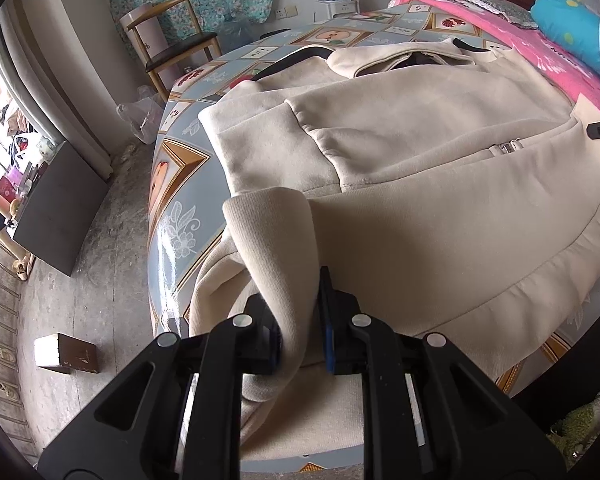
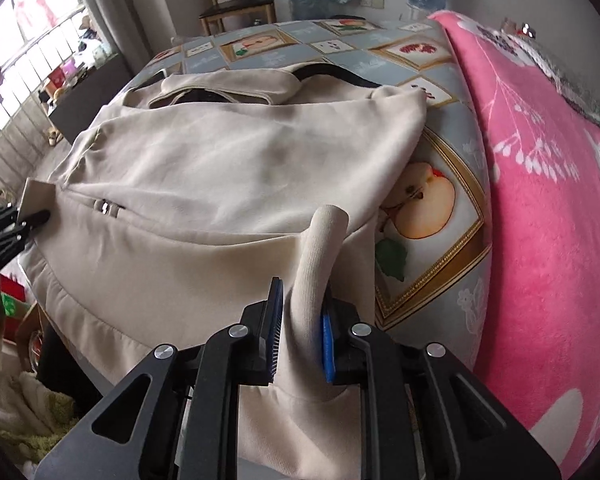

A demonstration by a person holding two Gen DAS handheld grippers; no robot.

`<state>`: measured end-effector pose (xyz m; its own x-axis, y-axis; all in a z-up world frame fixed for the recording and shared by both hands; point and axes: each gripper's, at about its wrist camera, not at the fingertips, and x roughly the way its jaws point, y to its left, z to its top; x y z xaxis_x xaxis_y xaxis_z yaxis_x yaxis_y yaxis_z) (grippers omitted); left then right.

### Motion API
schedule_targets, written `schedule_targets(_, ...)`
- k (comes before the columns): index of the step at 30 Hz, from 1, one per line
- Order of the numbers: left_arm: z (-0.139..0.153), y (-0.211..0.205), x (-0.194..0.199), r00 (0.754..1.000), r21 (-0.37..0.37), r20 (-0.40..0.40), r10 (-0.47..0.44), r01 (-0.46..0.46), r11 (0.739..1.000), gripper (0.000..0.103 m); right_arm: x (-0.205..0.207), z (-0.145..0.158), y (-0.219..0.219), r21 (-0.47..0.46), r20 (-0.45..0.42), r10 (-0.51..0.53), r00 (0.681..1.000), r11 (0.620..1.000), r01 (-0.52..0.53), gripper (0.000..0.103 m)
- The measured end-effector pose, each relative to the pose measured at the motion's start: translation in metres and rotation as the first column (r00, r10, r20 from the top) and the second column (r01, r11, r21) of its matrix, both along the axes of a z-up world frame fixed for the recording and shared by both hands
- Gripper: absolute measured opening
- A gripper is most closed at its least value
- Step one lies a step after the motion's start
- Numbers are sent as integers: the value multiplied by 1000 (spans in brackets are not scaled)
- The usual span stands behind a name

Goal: Fold large clothes
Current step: 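Grasp the opposite jacket side edge with the right gripper while the left gripper holds its edge, then lift both held jacket edges and fold them over the jacket body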

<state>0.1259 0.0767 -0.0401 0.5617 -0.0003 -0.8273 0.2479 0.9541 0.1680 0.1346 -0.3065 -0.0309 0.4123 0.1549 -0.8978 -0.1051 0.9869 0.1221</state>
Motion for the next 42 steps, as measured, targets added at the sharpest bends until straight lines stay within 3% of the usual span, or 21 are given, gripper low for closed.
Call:
schedule_targets(3, 0, 0, 1, 1000, -3, -4, 5, -5, 1000, 15, -2, -5, -3, 41, -19, -14, 1000, 999, 15, 17)
schedule_targets(9, 0, -2, 3, 1000, 7, -15, 19, -19, 1000, 16, -13, -5, 28, -182, 4, 36, 999, 983, -35, 17)
schedule_targets(13, 1, -2, 3, 1000, 10, -18, 24, -23, 1000, 16, -9, -6, 36, -251, 9, 31, 999, 968, -28, 17)
schedule_targets(42, 0, -1, 3, 999, 7, -21, 32, -32, 999, 18, -10, -8, 37, -264, 25, 7, 1000, 965, 0, 17)
